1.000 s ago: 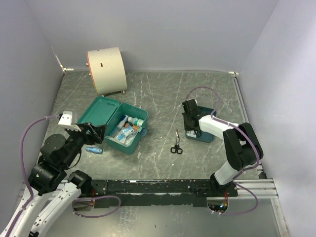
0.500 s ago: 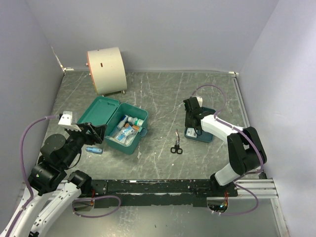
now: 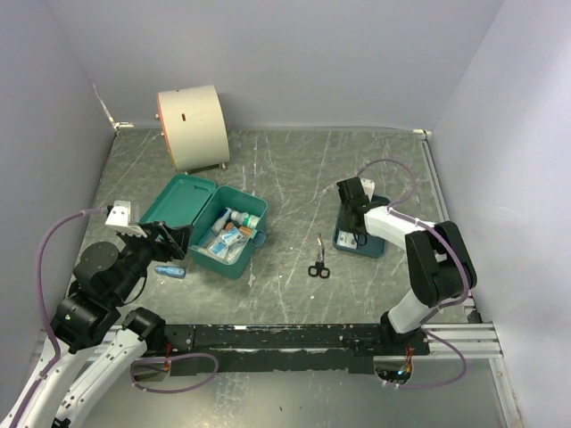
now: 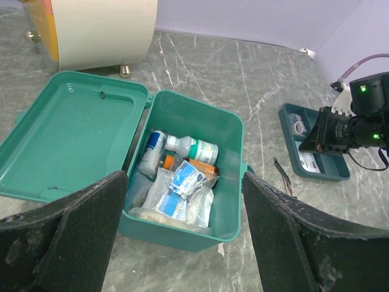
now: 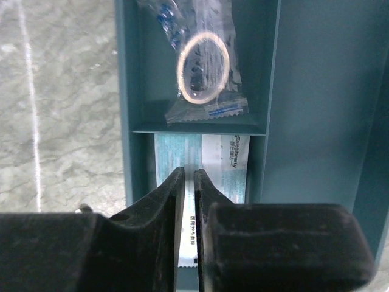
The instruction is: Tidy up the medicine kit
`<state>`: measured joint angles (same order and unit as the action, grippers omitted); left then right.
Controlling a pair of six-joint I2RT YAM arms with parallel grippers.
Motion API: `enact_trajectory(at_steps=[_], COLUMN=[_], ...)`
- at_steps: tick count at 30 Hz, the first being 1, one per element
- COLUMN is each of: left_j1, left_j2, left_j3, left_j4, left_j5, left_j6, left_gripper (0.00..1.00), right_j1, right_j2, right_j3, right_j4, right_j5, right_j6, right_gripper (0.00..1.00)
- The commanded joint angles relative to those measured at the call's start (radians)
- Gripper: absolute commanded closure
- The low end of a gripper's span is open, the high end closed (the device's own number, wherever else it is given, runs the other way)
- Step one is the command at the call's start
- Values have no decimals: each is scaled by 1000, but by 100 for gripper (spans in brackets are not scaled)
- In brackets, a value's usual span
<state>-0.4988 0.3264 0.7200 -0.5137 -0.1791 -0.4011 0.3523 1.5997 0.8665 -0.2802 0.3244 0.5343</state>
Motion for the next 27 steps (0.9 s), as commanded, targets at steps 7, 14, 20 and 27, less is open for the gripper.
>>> enact_trajectory(at_steps=[7, 14, 20, 27], left_j1=[6, 6, 6, 6], left_j2=[-12, -15, -19, -29], left_j3=[13, 12, 12, 14], left_j4=[1, 6, 5, 0], left_j5=[-3, -1, -3, -13], left_j6=[5, 4, 5, 3], left_gripper=[12, 12, 12, 13], right_j1=[-16, -12, 60, 239], right_j2=[41, -80, -175, -249], right_j3=[-5, 59, 89, 45], right_j4=[-2, -148, -247, -314], right_j5=[-71, -43, -80, -58], right_j6=[38, 70, 51, 143], right_gripper=[72, 66, 65, 61])
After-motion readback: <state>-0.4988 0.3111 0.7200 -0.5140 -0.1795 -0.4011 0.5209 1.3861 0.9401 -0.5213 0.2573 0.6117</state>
